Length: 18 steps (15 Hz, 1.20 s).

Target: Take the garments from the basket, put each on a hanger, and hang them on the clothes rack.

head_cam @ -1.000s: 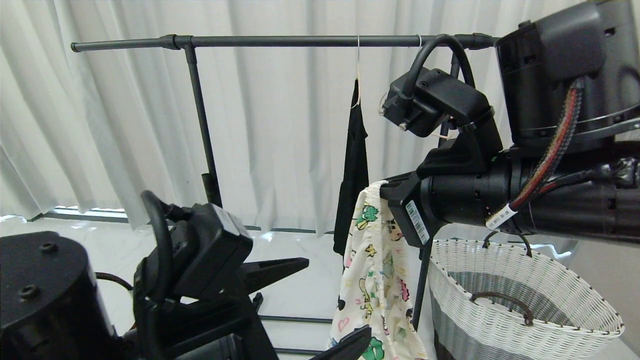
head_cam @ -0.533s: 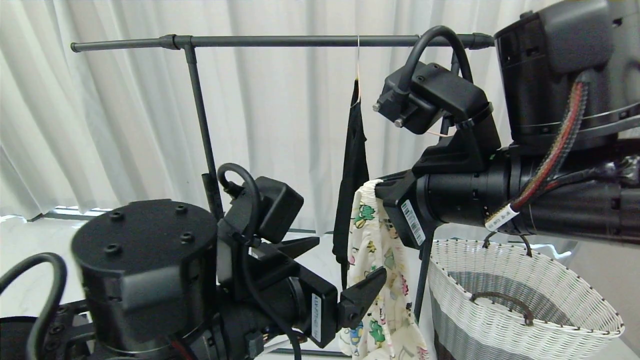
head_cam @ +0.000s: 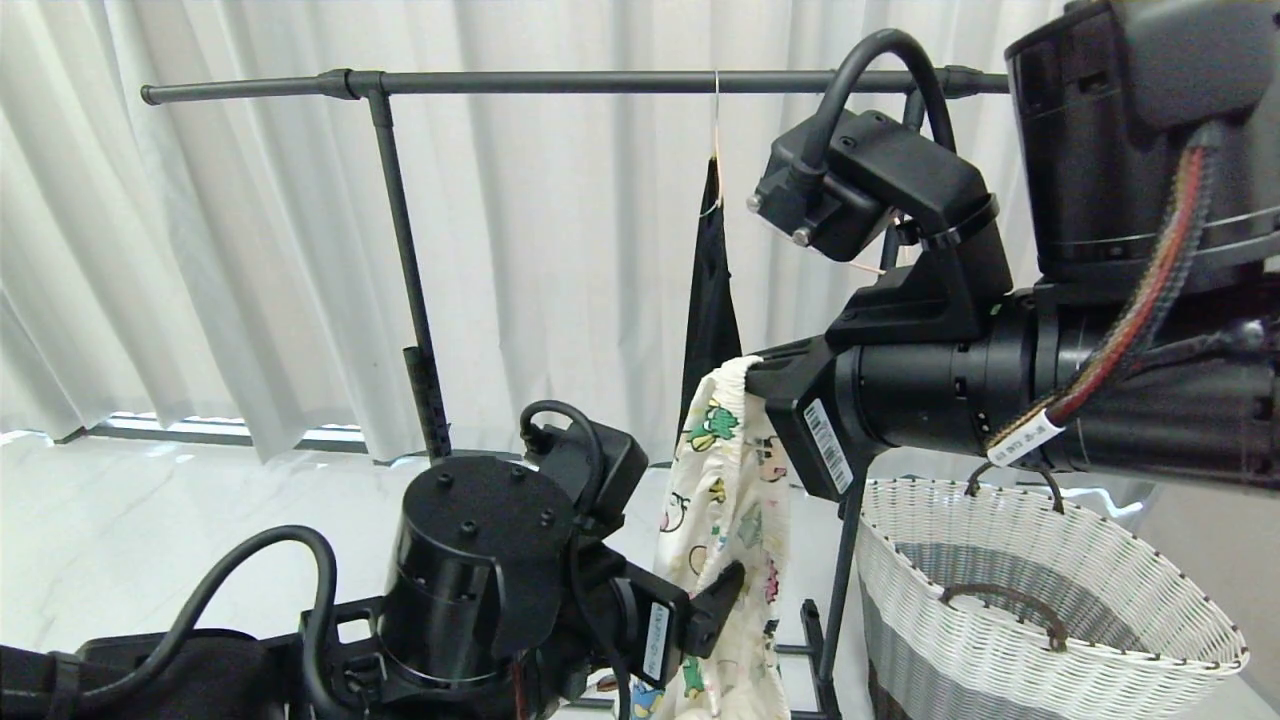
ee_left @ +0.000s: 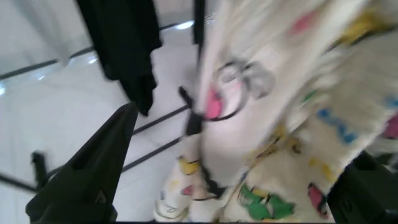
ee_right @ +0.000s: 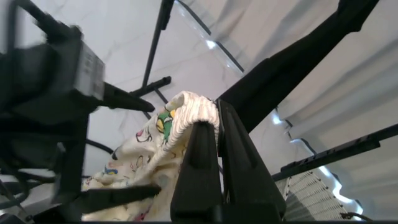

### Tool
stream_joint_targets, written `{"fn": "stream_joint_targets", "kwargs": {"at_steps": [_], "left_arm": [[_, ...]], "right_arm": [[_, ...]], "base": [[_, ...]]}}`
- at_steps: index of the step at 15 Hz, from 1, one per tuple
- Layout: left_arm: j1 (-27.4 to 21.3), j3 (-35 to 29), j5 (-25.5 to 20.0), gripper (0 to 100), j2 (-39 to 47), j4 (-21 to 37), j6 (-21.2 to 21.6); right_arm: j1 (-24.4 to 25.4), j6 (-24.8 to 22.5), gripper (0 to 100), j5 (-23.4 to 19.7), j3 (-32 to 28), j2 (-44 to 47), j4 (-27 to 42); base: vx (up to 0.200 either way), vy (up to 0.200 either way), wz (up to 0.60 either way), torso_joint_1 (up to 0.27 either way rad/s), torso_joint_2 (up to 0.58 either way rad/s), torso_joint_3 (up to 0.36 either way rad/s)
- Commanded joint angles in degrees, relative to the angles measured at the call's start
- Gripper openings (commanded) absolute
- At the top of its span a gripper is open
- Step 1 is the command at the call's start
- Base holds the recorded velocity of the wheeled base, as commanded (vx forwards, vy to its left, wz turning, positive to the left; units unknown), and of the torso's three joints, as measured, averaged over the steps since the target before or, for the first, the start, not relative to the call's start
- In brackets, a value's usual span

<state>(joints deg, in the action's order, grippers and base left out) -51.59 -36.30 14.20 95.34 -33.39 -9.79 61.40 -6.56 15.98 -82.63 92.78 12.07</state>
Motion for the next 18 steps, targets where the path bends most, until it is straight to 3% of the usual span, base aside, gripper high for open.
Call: {"fn": "stream_joint_targets", "kwargs": {"at_steps": [1,7,11,12,16,18], "left_arm": [[0.17,4.49,4.78,100,1.07,-0.01,0.03],[-0.44,15.3,5.57,100,-3.41,-0.01,0.12],[-0.53,16.88,6.54,100,-3.94,-0.01,0.21],[-0.53,16.97,6.54,0,-4.73,-0.01,0.21],[-0.62,16.79,7.51,0,-6.92,-0.01,0.91],[-0.53,14.51,7.24,0,-10.53,-0.01,4.52]], "right_arm": [[-0.14,-0.03,0,0.01,0.27,-0.94,-0.03],[-1.81,-0.03,0,-0.07,0.45,-1.38,0.15],[-3.4,-0.03,0,0.01,0.98,-1.73,0.24],[-3.84,-0.03,0,0.01,1.59,-1.82,0.24],[-5.86,-0.03,0,0.19,5.72,-3.66,0.32],[-7.61,-0.03,0,0.28,10.82,-7.09,0.32]], "base": [[0.0,0.0,0.0,0.0,0.0,0.0],[0.0,0.0,0.0,0.0,0.0,0.0],[0.0,0.0,0.0,0.0,0.0,0.0],[0.0,0.0,0.0,0.0,0.0,0.0],[0.0,0.0,0.0,0.0,0.0,0.0],[0.0,0.0,0.0,0.0,0.0,0.0]]}}
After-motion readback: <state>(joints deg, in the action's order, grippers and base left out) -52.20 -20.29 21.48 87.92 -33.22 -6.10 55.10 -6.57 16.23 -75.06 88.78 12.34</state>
